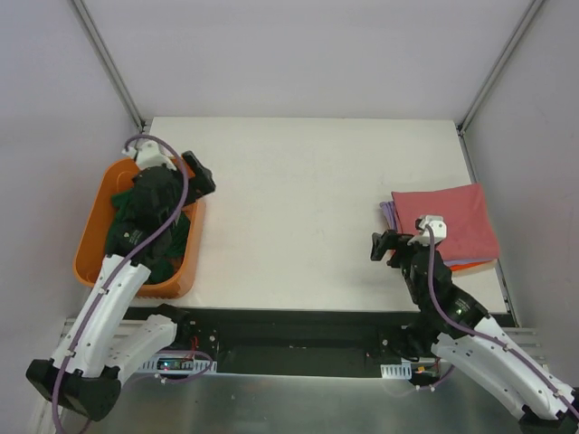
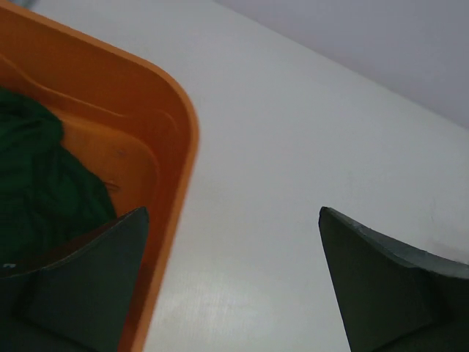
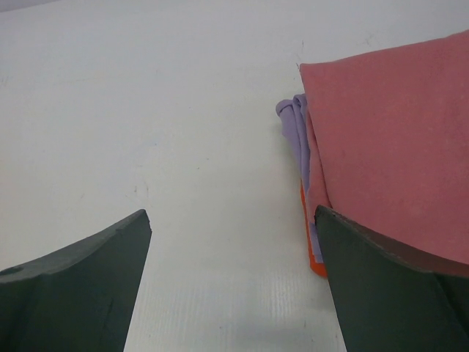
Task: Fold and stack the t-shirts
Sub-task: Grab crumpled tshirt from bin with the left arm
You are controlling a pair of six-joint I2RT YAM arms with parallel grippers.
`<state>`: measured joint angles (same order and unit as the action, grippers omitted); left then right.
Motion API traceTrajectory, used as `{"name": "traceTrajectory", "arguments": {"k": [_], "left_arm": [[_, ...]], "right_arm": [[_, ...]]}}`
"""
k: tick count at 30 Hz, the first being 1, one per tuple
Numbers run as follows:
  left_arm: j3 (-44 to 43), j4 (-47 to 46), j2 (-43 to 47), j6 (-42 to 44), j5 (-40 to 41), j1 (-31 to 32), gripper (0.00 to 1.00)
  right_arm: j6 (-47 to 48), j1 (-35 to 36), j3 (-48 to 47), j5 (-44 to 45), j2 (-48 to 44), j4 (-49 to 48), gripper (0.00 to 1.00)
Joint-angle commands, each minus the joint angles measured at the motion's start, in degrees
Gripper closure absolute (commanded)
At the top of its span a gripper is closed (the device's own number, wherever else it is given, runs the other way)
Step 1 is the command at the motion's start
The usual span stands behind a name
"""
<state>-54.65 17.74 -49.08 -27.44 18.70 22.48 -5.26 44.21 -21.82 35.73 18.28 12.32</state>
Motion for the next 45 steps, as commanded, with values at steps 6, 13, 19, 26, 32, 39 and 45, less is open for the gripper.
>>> {"name": "traceTrajectory", "arguments": {"k": [6, 13, 19, 26, 32, 39, 45], "left_arm": [[-0.7, 7.2, -7.9, -7.1, 4.8, -26.0, 0.01], [3.4, 7.5, -19.1, -11.1, 11.0, -34.4, 0.01], [6.8, 1.8, -25.6, -7.6, 10.9, -40.8, 0.01], [5.0, -2.7, -34.2, -4.3, 7.6, -41.8, 0.04], [4.1, -2.4, -35.6, -4.5, 12.6, -41.9, 0.37], [3.9, -2.5, -33.3, -2.8, 8.6, -41.8, 1.0], [5.3, -2.8, -20.9, -1.9, -3.2, -40.9, 1.0]], "right_arm": [[1.7, -0.2, -2.9, 1.0, 7.7, -0.6, 0.04], [3.5, -0.2, -3.6, 2.2, 11.7, -1.0, 0.04], [3.1, -0.3, -4.6, 2.9, 12.0, 1.0, 0.04], [3.7, -0.3, -4.7, 2.9, 12.9, 0.6, 0.04], [4.2, -0.3, -6.1, 5.6, 12.5, 3.8, 0.04], [3.8, -0.2, -5.2, 6.2, 7.8, 4.6, 0.04], [3.4, -0.3, -4.7, 5.4, 3.3, 5.3, 0.04]]}}
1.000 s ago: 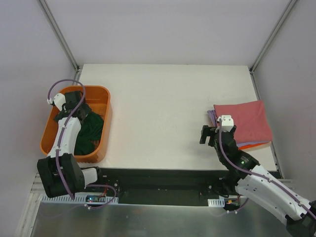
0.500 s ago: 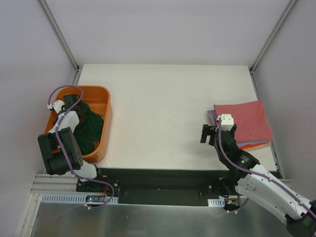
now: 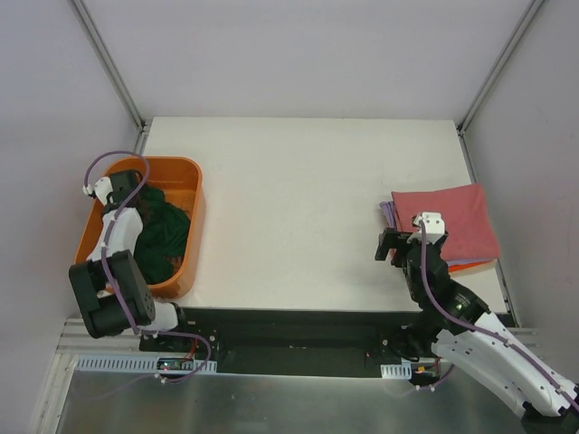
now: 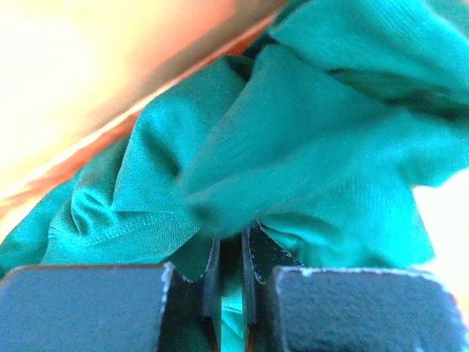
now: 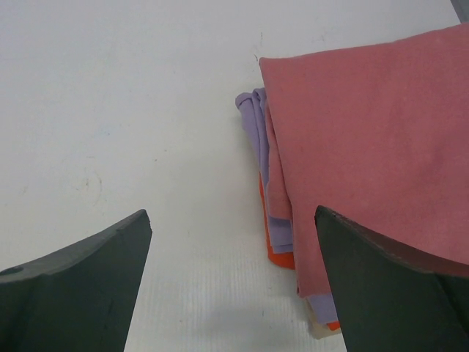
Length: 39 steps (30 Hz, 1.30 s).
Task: Fold and stack the t-shirts
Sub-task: Grab crumpled tshirt from bin with the left arm, then move the tshirt to the center of the board
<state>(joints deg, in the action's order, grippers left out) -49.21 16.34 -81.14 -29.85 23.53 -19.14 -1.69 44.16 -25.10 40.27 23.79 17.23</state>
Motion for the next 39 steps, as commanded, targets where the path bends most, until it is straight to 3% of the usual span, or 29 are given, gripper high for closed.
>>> {"name": "traceTrajectory", "arguments": {"k": [1, 5, 7, 10, 13, 18, 21, 26, 33, 36, 39], "left_arm": [[0.2, -1.3, 14.4, -0.5, -8.8, 0.9, 1.0], [-2.3, -0.5, 27.7, -4.4, -14.6, 1.5, 1.0], [-5.5, -0.4, 32.0, -7.5, -21.4, 1.5, 1.0], [-13.2, -0.4, 34.4, -9.3, -30.6, 1.9, 1.0], [-22.5, -0.4, 33.7, -9.4, -32.9, 4.6, 1.0], [-40.0, -0.4, 23.4, -4.8, -34.9, 18.9, 1.0], [-50.8, -0.4, 15.2, 2.2, -35.8, 32.5, 1.0], [-67.9, -0.5, 3.3, 8.2, -45.3, 46.4, 1.0], [-82.2, 0.1, -10.3, 11.0, -49.0, 56.4, 1.0], [-85.7, 0.6, -15.0, 10.9, -50.8, 57.9, 1.0], [-85.8, 0.6, -16.8, 11.7, -47.2, 57.9, 1.0]], "right_arm": [[-0.4, -0.2, -1.5, 0.2, -2.8, 0.8, 0.04], [-1.5, -0.1, -1.0, -0.9, -4.5, 0.9, 0.04], [-1.2, -0.1, -0.8, -1.2, -4.8, 0.4, 0.04], [-1.1, -0.2, -1.2, -2.0, -4.9, 0.8, 0.04], [-1.2, -0.2, -1.3, -3.4, -5.1, 0.5, 0.04], [-1.7, -0.2, -1.4, -6.4, -5.0, -0.2, 0.04], [-2.3, -0.2, -1.4, -6.0, -5.1, 0.0, 0.04], [-3.1, -0.2, -1.0, -6.4, -6.4, -0.4, 0.04], [-3.5, -0.2, -0.6, -5.7, -7.6, -0.4, 0.04], [-3.3, -0.2, -0.7, -5.1, -8.1, 0.4, 0.04], [-3.3, -0.2, -0.4, -3.8, -8.6, 0.5, 0.04]]}}
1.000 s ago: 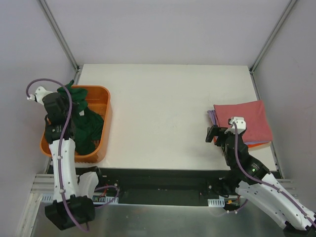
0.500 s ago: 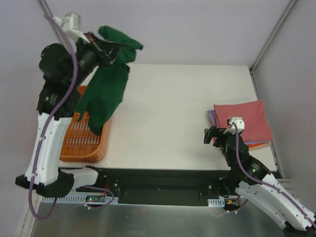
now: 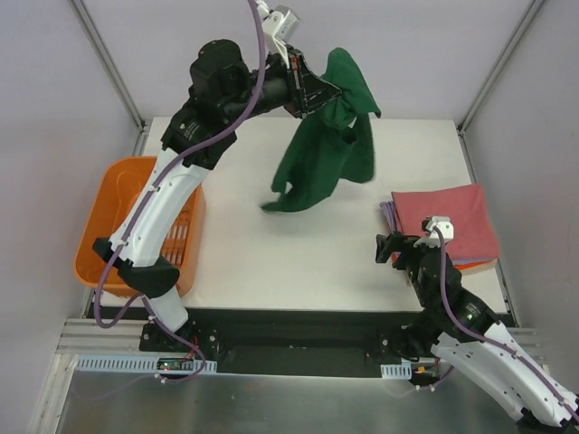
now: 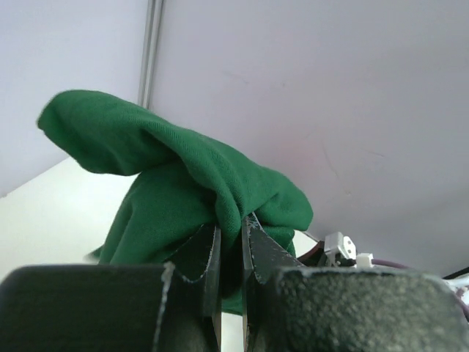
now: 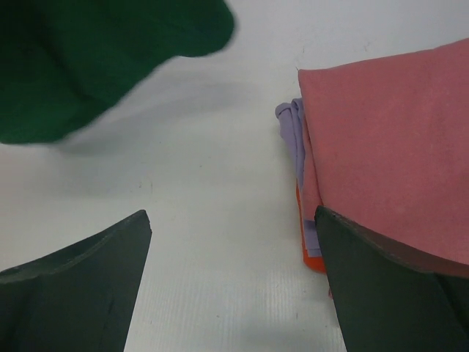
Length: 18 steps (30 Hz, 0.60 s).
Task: Fold and stack the t-shirts
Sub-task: Move the tshirt to the center of the board
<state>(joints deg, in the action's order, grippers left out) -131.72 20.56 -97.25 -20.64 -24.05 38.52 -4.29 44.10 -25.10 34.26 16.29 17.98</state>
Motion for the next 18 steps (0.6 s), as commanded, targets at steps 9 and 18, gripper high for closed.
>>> {"name": "traceTrajectory", "arguments": {"k": [9, 18], "left_arm": [[23.2, -3.9, 8.6, 3.7, 18.7, -0.1, 1.0], [70.1, -7.7, 24.4, -9.5, 31.6, -5.3, 1.0]], "right_arm": [[-0.4, -0.2, -0.5, 1.2, 1.5, -0.5, 0.04], [2.4, -0.1, -4.0, -9.6, 13.4, 0.3, 0.04]]}}
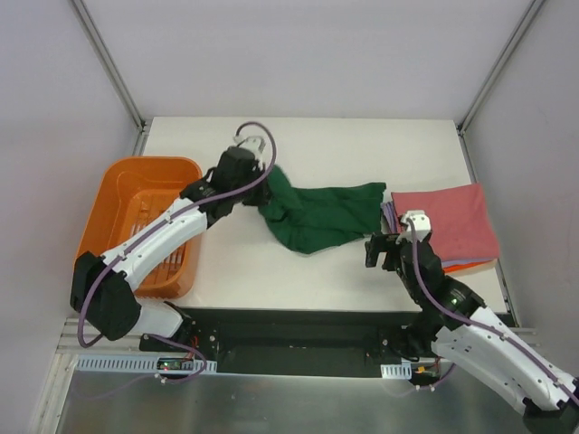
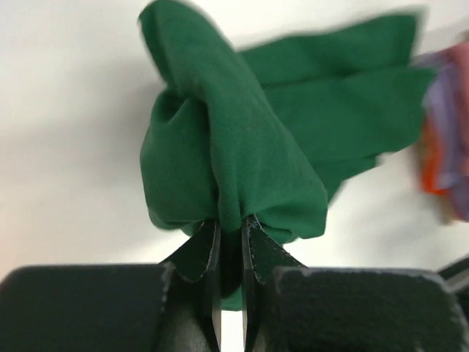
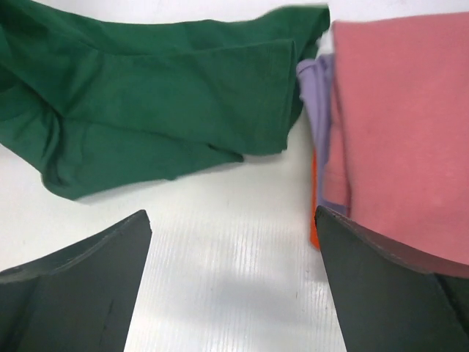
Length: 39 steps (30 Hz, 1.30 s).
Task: Fold and stack the t-shirts
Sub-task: Move the tshirt to the center of the board, then flatten out the tshirt
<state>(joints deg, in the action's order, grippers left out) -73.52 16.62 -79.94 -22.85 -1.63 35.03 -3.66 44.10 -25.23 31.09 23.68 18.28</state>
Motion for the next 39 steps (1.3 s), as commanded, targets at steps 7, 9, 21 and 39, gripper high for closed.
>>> {"name": "traceTrajectory", "arguments": {"k": [7, 9, 21, 39], "left_arm": [[27.4, -3.9, 17.3, -11.6, 16.5, -2.6, 1.0], [29.1, -4.0, 18.9, -12.8, 16.5, -2.6, 1.0], [32.6, -6.8, 19.5, -13.7, 15.7, -2.6, 1.0], [33.7, -9.9, 20.1, -12.7, 13.4, -2.6, 1.0]], "right_arm": [[-2.8, -0.1, -8.8, -5.3, 22.4, 3.8, 0.04], [-5.1, -0.1, -10.1, -4.7, 26.7, 3.4, 0.04], [-16.7, -12.8, -19.2, -14.0, 51.4, -3.1, 0.16], [-18.1, -14.0, -25.1, -20.9, 68.2, -14.2, 0.4]]}}
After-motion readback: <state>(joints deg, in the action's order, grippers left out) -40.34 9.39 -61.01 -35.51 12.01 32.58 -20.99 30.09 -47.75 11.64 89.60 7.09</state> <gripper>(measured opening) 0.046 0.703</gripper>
